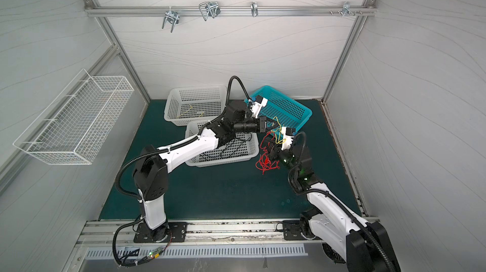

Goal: Untangle and sort cables by color
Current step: Untie the cable.

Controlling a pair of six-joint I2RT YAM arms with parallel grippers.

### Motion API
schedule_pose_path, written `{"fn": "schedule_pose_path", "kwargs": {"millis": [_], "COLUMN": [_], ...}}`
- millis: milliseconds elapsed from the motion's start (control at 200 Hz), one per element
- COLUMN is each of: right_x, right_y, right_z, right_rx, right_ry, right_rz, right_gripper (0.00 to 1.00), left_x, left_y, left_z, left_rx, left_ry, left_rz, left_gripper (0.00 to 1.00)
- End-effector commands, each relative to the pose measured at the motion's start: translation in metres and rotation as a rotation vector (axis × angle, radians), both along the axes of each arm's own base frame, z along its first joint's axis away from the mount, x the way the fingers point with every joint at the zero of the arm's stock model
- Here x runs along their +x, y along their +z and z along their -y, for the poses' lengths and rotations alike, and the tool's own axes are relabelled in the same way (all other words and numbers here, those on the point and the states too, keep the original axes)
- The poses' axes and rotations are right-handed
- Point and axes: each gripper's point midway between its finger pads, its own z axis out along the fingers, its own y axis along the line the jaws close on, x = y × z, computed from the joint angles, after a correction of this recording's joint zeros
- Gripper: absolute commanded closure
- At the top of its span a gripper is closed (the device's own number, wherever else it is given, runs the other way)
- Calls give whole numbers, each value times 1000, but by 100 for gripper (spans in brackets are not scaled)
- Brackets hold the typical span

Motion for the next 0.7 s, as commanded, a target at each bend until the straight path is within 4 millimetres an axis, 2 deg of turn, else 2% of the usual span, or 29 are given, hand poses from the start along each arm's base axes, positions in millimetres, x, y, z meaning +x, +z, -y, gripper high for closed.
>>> {"fn": "schedule_pose_path", "kwargs": {"millis": [0, 85, 190, 475, 585, 695], "right_x": [12, 14, 12, -15, -25, -31], "right_y": [7, -12, -39, -102, -116, -121], "right_z": [8, 20, 45, 112, 124, 132], "right_rx": [1, -37, -78, -73, -58, -80], "right_ry": [-81, -153, -276, -535, -573, -600], "right_rz": [26, -41, -130, -353, -408, -437], "right_gripper": [100, 100, 100, 100, 100, 100], "left_x": [4, 5, 10, 19, 25, 32], "left_y": [20, 21, 27, 51, 55, 60], "left_z": [6, 1, -9, -35, -47, -59], "left_rx": [-51, -20, 0, 41, 88, 136], "left_ry": [6, 22, 50, 109, 161, 213], "left_rz": [46, 66, 91, 169, 217, 259], "left_gripper": [100, 100, 100, 100, 100, 100]}}
